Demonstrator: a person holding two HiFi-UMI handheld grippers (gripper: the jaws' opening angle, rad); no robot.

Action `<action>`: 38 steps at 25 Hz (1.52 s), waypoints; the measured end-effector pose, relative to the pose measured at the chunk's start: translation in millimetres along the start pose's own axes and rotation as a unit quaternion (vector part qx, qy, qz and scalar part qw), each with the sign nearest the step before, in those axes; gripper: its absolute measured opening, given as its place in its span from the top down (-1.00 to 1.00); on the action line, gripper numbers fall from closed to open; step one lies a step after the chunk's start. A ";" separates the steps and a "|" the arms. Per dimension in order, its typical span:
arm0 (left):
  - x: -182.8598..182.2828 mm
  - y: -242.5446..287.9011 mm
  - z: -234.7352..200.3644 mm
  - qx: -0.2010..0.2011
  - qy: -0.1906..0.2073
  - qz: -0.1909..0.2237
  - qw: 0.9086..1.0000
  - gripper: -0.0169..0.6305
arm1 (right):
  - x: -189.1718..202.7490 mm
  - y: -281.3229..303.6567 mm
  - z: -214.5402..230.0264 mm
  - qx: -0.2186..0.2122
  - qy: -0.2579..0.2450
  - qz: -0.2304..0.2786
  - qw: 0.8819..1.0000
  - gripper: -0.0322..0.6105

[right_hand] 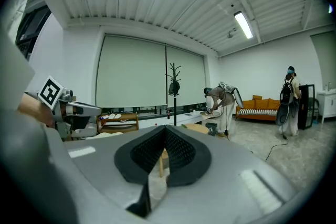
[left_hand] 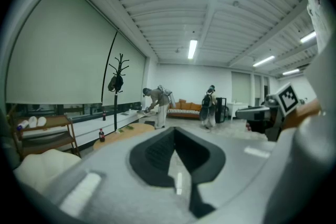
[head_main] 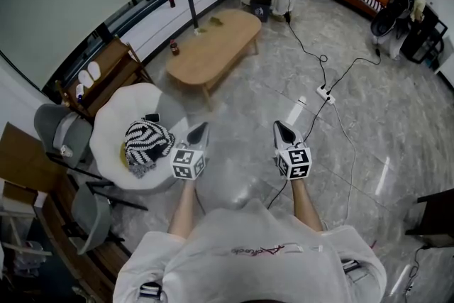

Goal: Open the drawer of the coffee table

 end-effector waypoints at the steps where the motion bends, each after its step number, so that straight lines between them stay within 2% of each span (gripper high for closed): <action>1: -0.7 2.2 4.3 -0.001 0.001 0.000 1.000 0.95 | 1.2 -1.8 4.0 -0.001 -0.001 0.000 1.000 0.89; 6: -0.9 12.9 22.0 -0.003 0.004 -0.002 1.000 0.95 | 8.0 -6.9 22.6 -0.004 0.001 0.000 1.000 0.89; 21: 7.3 30.6 47.4 -0.004 0.005 -0.016 1.000 0.95 | 31.4 -12.5 40.9 -0.019 0.003 -0.013 1.000 0.89; 33: 1.7 56.4 48.3 0.001 0.013 -0.016 1.000 0.95 | 31.0 2.2 57.1 -0.020 -0.004 -0.013 1.000 0.89; 38: 3.4 65.7 40.4 0.001 0.005 -0.016 1.000 0.95 | 28.6 13.8 60.5 -0.022 -0.007 -0.014 1.000 0.89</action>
Point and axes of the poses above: the fingertips, and each gripper's own axes: y forward along the fingers, z to its right, x out of its underside, the point moved 5 cm from there along -y, backward along the fingers, and after that the axes turned 11 degrees about -z, right-handed, at the moved point
